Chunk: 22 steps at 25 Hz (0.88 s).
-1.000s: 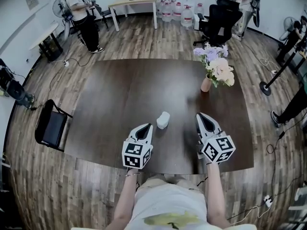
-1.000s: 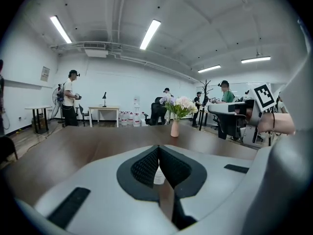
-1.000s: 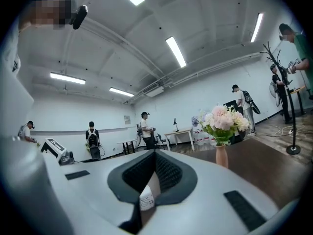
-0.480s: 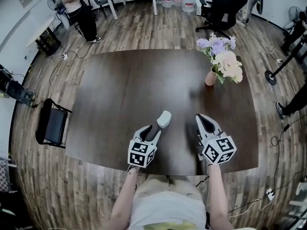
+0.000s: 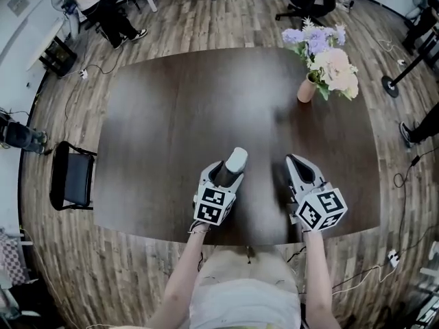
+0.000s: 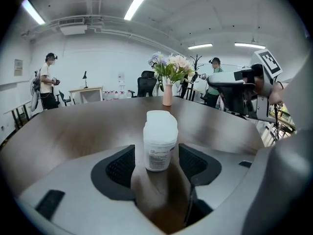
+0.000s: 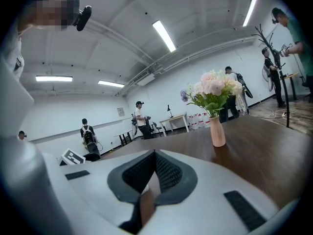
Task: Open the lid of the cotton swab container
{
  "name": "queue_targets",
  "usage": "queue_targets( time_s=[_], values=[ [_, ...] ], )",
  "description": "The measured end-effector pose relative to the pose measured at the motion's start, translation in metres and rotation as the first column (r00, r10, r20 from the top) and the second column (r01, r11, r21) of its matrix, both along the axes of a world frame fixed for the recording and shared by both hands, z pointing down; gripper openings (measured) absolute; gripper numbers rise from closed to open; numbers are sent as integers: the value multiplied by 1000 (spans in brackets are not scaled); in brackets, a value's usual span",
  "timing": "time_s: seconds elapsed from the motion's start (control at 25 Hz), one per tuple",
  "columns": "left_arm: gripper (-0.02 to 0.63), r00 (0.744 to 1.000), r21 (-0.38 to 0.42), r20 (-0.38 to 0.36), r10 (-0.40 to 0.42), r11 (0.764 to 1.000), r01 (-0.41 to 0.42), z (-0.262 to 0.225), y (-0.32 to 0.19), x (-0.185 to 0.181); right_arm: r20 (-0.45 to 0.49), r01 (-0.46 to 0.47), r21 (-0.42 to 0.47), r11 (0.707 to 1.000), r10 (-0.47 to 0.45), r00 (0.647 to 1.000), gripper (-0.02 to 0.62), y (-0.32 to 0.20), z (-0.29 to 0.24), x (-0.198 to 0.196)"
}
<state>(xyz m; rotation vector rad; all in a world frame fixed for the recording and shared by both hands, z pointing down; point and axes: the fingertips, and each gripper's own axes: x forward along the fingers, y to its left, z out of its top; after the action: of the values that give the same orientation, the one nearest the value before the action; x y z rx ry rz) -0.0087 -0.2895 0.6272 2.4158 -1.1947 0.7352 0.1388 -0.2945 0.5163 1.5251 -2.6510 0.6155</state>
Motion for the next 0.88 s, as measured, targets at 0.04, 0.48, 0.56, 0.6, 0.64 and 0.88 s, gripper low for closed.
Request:
queue_targets(
  time_s=[0.04,0.48,0.56,0.6,0.64,0.88],
  values=[
    [282,1000,-4,0,2,1000,-2,2,-2,3,-1,-5,-7,1000,5,1000,21,1,2,1],
    [254,997,-16,72,19,1000,-18,15,-21,16,4,-57,-39,998,57,998,21,8,14,19],
    [225,996,1,84,29,1000,-30,15,-22,19,6,-59,-37,998,59,998,21,7,14,20],
    [222,996,-2,87,32,999,-32,15,-21,19,5,-58,-35,998,58,998,21,6,13,21],
    [221,996,-12,87,35,999,-34,16,-20,19,4,-57,-32,998,57,998,21,5,12,21],
    [216,995,-43,58,75,996,-73,6,-16,23,-2,-35,-10,999,35,999,21,-3,3,19]
  ],
)
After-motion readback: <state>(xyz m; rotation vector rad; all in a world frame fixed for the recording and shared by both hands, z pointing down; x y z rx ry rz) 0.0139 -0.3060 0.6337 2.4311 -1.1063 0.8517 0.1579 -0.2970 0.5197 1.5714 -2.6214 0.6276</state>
